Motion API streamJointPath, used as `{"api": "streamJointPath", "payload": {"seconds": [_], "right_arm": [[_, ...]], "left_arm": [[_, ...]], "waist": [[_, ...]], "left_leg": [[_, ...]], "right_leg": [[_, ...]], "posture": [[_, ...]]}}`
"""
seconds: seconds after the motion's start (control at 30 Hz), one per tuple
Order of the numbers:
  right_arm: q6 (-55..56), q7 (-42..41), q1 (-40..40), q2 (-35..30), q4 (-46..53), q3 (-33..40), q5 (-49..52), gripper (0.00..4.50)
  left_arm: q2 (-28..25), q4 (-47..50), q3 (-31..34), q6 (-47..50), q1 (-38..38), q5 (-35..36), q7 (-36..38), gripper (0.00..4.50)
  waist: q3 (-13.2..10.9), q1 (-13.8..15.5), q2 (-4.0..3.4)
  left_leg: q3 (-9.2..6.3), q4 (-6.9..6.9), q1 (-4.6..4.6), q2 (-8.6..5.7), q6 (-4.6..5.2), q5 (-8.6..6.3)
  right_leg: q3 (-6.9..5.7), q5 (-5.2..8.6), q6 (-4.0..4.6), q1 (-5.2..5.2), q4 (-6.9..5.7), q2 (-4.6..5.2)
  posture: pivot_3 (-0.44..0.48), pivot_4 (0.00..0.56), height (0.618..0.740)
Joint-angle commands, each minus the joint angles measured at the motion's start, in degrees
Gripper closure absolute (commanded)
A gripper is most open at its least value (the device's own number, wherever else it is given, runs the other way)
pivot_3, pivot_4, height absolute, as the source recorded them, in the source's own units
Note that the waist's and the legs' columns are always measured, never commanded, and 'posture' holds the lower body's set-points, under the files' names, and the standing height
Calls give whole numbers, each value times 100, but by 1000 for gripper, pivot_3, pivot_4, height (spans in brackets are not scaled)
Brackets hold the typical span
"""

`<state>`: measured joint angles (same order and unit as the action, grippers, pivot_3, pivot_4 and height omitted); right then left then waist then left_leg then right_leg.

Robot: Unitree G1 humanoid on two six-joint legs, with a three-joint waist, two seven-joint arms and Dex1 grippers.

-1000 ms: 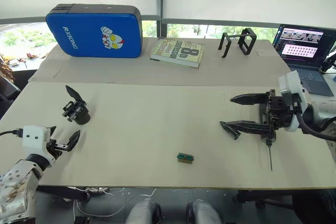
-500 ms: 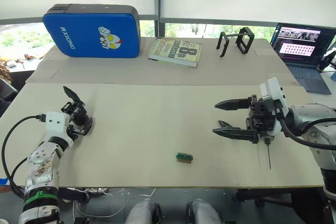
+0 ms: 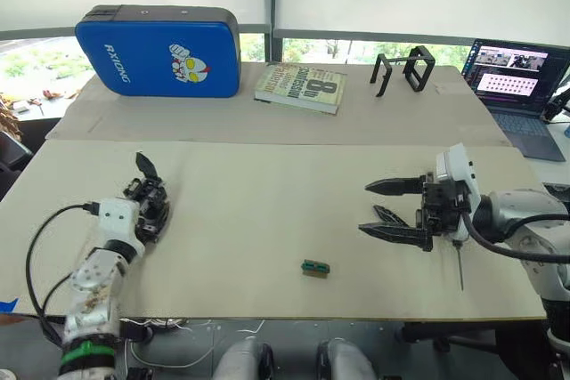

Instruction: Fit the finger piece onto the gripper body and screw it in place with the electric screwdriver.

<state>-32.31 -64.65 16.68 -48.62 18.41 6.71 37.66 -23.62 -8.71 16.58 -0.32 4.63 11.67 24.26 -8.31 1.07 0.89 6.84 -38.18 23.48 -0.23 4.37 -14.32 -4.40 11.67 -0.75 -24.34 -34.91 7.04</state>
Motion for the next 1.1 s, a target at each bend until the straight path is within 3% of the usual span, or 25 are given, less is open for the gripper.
{"api": "streamJointPath", "payload": {"seconds": [0.03,0.13,0.27,0.57,0.6,0.7,0.73,0.93,1.1], "right_arm": [[168,116,-114,58,324,180,29,0],[188,198,-184,128,398,114,-18,0],[219,229,-250,163,452,32,-83,0],[298,284,-293,227,418,-107,-242,0],[304,289,-291,230,416,-113,-253,0],[334,292,-288,232,393,-112,-285,0],[340,291,-283,231,386,-108,-291,0],[352,277,-263,234,373,-78,-300,0],[381,274,-262,238,363,-85,-313,0]], "left_arm": [[629,2163,-808,990,-170,45,-600,2137],[1094,2696,-1567,1569,-135,-420,-1004,2137],[1454,2502,-2198,1640,62,-1010,-1380,2137],[1856,1631,-2269,1367,249,-905,-1360,2137],[1828,1625,-2239,1352,215,-854,-1290,1637],[1603,1754,-2229,1406,9,-569,-778,194],[1483,1829,-2212,1404,-77,-462,-572,52],[253,1821,-1781,1320,-375,179,907,52],[-516,945,-1800,709,147,222,2041,52]], "waist": [[-3,70,4],[-9,99,14],[-9,114,14],[-10,113,16],[-10,116,16],[-10,112,15],[-9,109,15],[-8,66,11],[-9,61,6]], "left_leg": [[0,-12,14,0,4,-2],[-6,-59,37,3,16,-10],[-6,-78,37,4,67,-39],[-5,-81,38,12,113,-19],[-6,-83,37,11,113,-21],[-6,-87,37,11,110,-26],[-6,-86,37,11,110,-26],[-7,-84,33,14,57,-26],[-10,-83,32,15,55,-28]], "right_leg": [[-5,-2,-3,-4,1,1],[-15,-7,-12,-7,-7,0],[-23,-22,-15,-1,-8,0],[-28,-19,-12,0,-6,-15],[-28,-19,-13,2,-7,-12],[-29,-20,-14,3,-6,-10],[-29,-20,-14,3,-6,-10],[-30,-16,-8,0,-8,-12],[-51,-13,-5,-1,-9,-8]], "posture": [[0,150,740],[0,150,740],[0,150,740],[0,150,740],[0,150,740],[0,150,740],[0,150,740],[0,150,740],[0,150,740]]}}
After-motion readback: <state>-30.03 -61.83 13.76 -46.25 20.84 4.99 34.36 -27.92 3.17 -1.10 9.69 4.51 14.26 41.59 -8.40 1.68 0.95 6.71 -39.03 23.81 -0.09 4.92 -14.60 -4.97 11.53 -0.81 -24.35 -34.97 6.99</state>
